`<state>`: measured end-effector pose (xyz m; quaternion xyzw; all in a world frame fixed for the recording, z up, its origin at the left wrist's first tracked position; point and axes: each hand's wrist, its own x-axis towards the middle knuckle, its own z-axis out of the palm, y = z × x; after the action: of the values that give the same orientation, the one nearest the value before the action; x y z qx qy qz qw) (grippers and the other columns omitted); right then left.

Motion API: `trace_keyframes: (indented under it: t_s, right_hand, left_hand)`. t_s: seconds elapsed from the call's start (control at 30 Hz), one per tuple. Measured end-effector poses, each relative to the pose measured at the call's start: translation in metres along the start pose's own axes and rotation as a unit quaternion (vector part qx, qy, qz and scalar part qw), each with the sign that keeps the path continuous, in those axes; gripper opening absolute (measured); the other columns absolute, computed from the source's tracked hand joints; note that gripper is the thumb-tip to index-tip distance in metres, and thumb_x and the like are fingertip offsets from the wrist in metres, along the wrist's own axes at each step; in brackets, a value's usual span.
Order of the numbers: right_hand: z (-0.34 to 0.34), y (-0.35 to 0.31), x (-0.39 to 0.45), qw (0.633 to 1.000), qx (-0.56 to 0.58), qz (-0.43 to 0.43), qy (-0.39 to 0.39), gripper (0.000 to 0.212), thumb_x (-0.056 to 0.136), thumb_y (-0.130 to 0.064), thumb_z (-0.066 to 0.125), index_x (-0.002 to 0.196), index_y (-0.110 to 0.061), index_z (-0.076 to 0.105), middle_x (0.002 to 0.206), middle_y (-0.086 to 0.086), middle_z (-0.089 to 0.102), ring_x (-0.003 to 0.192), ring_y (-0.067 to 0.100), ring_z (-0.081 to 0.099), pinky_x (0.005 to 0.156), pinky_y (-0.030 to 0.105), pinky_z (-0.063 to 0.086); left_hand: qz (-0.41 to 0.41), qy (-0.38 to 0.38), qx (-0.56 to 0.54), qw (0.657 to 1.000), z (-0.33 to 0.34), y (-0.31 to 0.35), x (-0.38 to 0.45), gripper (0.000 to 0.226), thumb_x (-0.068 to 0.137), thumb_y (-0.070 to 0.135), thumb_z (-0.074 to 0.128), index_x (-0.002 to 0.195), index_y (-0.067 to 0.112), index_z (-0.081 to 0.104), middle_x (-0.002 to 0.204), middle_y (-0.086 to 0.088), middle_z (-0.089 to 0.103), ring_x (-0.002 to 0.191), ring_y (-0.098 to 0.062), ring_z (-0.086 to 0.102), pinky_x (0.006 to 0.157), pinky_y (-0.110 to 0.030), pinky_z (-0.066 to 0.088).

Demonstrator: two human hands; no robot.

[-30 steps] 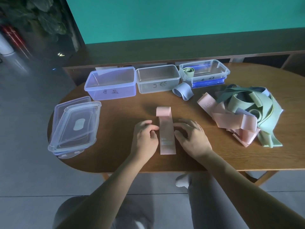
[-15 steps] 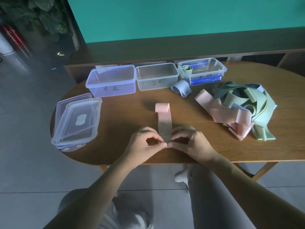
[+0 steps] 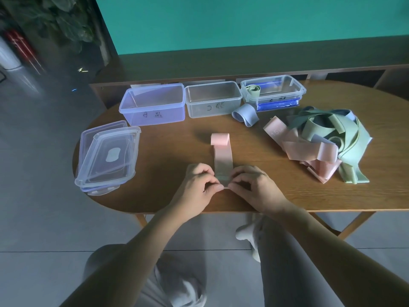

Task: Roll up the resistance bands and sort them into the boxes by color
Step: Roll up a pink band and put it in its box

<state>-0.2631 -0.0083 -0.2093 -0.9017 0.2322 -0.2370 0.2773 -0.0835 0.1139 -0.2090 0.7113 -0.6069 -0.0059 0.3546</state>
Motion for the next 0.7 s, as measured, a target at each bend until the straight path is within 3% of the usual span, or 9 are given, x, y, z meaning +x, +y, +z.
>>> trace_keyframes:
  t_s: [0.23,0.4,0.63,0.7]
  right_hand:
    - [-0.001,-0.003,0.007,0.997,0.025,0.073,-0.004,0.016,0.084,-0.035,0.079,0.085,-0.019,0.080,0.115,-0.018,0.059,0.108,0.004,0.052,0.090,0.018,0.044]
    - [-0.002,-0.005,0.011,0.994,0.022,0.109,-0.015,0.023,0.080,-0.039,0.081,0.083,-0.016,0.080,0.122,-0.015,0.057,0.109,0.003,0.050,0.081,0.004,0.035]
    - [-0.002,-0.010,0.011,0.991,0.020,0.129,-0.035,0.020,0.083,-0.038,0.080,0.086,-0.019,0.080,0.128,-0.014,0.054,0.111,0.001,0.047,0.088,0.012,0.044]
    - [-0.001,-0.010,0.010,0.991,0.021,0.131,-0.031,0.020,0.083,-0.038,0.080,0.086,-0.018,0.079,0.128,-0.013,0.054,0.112,0.003,0.048,0.088,0.010,0.043]
  left_hand:
    - [-0.077,-0.017,0.014,0.997,0.003,0.002,0.004,0.026,0.088,0.035,0.076,0.088,0.009,0.078,0.109,0.015,0.044,0.110,-0.003,0.036,0.084,-0.005,0.031]
    - [-0.109,-0.021,0.012,0.994,0.001,0.005,0.006,0.029,0.085,0.041,0.078,0.088,0.012,0.080,0.114,0.010,0.050,0.112,-0.002,0.036,0.079,0.002,0.029]
    - [-0.153,-0.036,-0.031,0.987,-0.004,0.005,0.007,0.028,0.078,0.040,0.085,0.083,0.018,0.069,0.116,0.011,0.045,0.110,-0.001,0.035,0.084,-0.004,0.030]
    - [-0.138,-0.042,-0.041,0.989,-0.004,0.005,0.007,0.021,0.081,0.033,0.084,0.081,0.020,0.067,0.114,0.011,0.045,0.111,-0.005,0.037,0.092,-0.013,0.036]
